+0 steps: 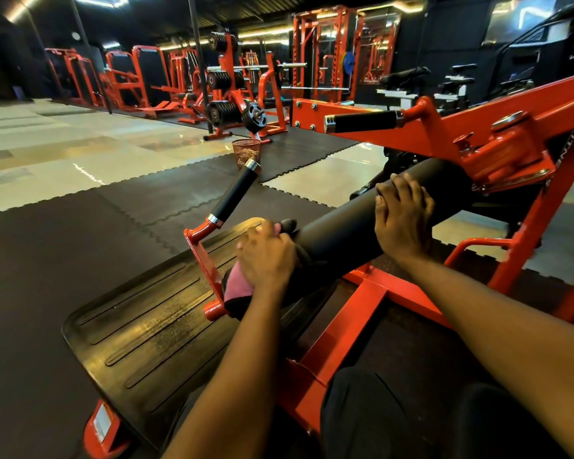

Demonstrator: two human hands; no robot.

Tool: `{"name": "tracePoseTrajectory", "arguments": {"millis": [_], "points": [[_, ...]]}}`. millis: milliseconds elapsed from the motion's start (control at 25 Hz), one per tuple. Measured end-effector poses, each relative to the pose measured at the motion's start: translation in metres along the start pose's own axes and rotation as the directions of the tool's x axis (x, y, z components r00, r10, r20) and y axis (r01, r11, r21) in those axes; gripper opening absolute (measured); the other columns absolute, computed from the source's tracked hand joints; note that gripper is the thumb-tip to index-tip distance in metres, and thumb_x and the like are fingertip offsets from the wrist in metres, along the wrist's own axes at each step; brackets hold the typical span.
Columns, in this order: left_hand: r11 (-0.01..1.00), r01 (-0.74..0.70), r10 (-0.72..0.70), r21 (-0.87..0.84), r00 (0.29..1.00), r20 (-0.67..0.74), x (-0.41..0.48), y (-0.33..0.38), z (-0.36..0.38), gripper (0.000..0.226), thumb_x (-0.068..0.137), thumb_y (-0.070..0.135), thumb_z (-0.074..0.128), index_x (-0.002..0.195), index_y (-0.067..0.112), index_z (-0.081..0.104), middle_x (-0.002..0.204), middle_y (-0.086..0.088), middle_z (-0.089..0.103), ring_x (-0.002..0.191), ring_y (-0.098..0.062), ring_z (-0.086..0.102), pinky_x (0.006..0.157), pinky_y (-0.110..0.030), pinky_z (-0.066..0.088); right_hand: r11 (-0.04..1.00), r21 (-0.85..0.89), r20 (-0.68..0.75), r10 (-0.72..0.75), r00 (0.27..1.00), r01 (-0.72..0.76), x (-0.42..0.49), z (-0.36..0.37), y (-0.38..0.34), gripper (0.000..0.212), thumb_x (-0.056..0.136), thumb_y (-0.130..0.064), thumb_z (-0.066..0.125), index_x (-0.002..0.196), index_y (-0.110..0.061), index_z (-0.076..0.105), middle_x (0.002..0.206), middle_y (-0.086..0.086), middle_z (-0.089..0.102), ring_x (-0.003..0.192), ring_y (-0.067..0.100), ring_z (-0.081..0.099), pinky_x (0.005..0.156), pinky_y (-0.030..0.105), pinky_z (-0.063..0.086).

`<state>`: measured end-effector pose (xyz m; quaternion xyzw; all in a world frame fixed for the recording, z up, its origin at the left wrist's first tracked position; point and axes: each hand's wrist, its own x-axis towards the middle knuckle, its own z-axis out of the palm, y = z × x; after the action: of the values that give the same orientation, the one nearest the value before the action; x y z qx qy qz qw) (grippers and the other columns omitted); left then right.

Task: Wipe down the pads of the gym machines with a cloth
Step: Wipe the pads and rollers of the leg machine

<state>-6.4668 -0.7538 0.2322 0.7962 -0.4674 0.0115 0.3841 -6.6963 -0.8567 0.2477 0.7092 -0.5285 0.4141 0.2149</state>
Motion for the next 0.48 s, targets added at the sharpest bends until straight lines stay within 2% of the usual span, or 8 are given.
{"name": "tracePoseTrajectory", "arguments": {"millis": [80, 200, 320, 480], "points": [[0.995, -0.089, 0.089, -0.035, 0.996, 0.009, -0.006, 0.018, 0.005, 0.037, 0.092, 0.040, 0.044, 0.120, 0.021, 0.059, 0.122, -0.013, 0.058, 0.116, -0.031, 0.048, 0.097, -0.043, 0.038, 1.000, -0.012, 0.001, -0.008, 1.000, 0.008, -0.009, 0.001, 0.007, 0.038, 0.105, -0.032, 0.033, 0.137, -0.021, 0.051, 0.154, 0.010, 0.042, 0.146, 0.031, 0.033, 0.113, 0.052, 0.028], [0.981, -0.189, 0.188, -0.047, 0.982, -0.030, -0.022, -0.003, 0.001, 0.041, 0.089, 0.038, 0.050, 0.127, 0.024, 0.056, 0.124, -0.010, 0.055, 0.115, -0.027, 0.047, 0.092, -0.038, 0.037, 1.000, -0.024, -0.005, 0.004, 1.000, -0.004, -0.019, 0.003, 0.012, 0.042, 0.107, -0.034, 0.029, 0.144, -0.022, 0.044, 0.161, 0.008, 0.033, 0.151, 0.029, 0.026, 0.115, 0.052, 0.026], [0.994, -0.101, 0.100, -0.033, 0.994, -0.043, -0.018, -0.051, -0.006, 0.043, 0.092, 0.034, 0.052, 0.133, 0.024, 0.053, 0.124, -0.011, 0.055, 0.112, -0.027, 0.048, 0.091, -0.039, 0.038, 1.000, -0.025, -0.028, 0.004, 1.000, -0.005, -0.031, 0.006, 0.018, 0.043, 0.108, -0.033, 0.031, 0.148, -0.023, 0.041, 0.164, 0.007, 0.029, 0.153, 0.027, 0.021, 0.115, 0.050, 0.026], [1.000, 0.016, -0.017, -0.020, 0.999, -0.052, -0.011, -0.076, -0.010, 0.036, 0.094, 0.035, 0.048, 0.127, 0.021, 0.055, 0.120, -0.013, 0.055, 0.109, -0.028, 0.049, 0.086, -0.039, 0.038, 1.000, 0.000, -0.058, -0.002, 0.998, 0.002, -0.037, 0.006, 0.020, 0.043, 0.108, -0.031, 0.033, 0.149, -0.022, 0.042, 0.164, 0.008, 0.029, 0.154, 0.027, 0.021, 0.116, 0.050, 0.026]]}}
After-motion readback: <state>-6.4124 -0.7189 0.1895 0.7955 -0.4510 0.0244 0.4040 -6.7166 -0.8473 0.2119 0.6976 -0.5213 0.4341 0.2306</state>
